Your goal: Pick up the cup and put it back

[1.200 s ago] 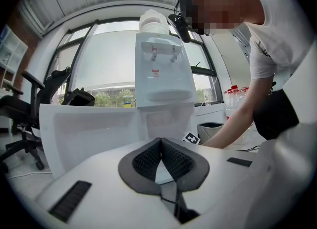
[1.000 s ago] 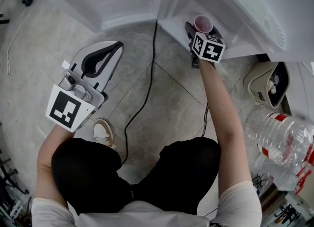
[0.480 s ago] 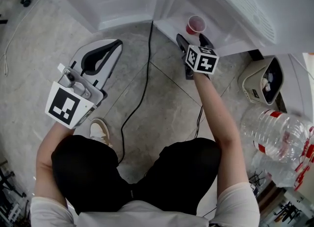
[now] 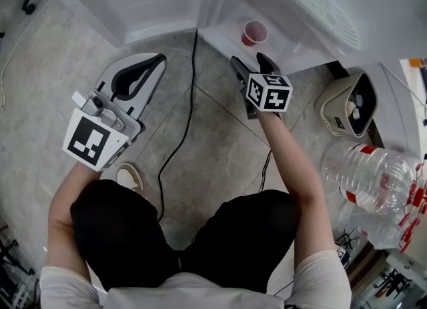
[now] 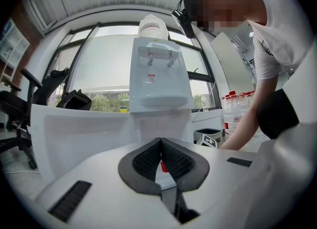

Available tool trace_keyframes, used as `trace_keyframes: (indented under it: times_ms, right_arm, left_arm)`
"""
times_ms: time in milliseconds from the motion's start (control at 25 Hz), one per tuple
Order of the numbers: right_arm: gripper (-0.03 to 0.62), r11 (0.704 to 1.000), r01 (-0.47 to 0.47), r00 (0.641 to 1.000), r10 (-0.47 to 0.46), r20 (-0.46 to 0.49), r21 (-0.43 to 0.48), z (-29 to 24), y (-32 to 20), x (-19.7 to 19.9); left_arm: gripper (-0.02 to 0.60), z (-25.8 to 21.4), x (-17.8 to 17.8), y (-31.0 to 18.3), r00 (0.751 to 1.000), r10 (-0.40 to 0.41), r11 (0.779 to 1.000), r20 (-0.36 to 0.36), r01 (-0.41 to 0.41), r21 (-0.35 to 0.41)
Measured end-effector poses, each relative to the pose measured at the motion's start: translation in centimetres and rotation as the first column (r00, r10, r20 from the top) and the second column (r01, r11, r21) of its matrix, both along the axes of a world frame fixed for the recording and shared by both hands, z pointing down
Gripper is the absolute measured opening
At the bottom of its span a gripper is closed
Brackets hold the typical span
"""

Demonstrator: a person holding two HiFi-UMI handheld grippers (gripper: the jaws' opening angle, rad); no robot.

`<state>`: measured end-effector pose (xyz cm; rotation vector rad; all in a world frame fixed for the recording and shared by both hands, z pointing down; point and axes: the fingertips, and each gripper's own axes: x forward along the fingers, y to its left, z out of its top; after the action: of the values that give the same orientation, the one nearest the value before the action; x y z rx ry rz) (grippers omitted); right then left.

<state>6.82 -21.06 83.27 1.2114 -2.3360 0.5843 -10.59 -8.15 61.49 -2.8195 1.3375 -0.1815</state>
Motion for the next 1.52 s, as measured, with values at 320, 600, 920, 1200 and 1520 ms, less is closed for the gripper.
trace_keyframes:
  times_ms: [320,600,920,1200,1520]
  right_arm:
    - [0.089,0.999,-0.018,0.999,0.017,0.031,0.029,-1.4,1.5,0.8]
    - [0.02,0.999,-0.019,0.994,0.016,0.111,0.026,-3.6,1.9,0.7]
    - [0.02,0.989,0.0,0.994,-0.017,0.112,0.149,-11.0,2.0,-0.6]
    - [0.02,0.987,-0.043,0.992,0.024,0.122,0.158,-20.6,5.1,-2.5]
    - [0.02,0.989,-0.04,0.992,0.021,0.128,0.143,-35.0,11.6,-3.3]
  left_arm:
    - [0.023,2.0,0.5,-1.5,1.0,0.012,0.999,-0.027,-0.013,-0.031]
    - [0.023,3.7,1.3,-3.8,0.997,0.001,0.997,-0.078,-0.007,-0.075]
    - [0.023,0.9,2.6,-6.9,0.994,-0.025,0.993,-0.102,0.014,-0.114]
    - [0.023,-7.1,1.5,-4.0,0.996,-0.047,0.985,-0.081,0.032,-0.172]
    - [0.023,-17.5,-1.6,0.6,0.993,-0.114,0.965,-0.019,0.106,-0.241]
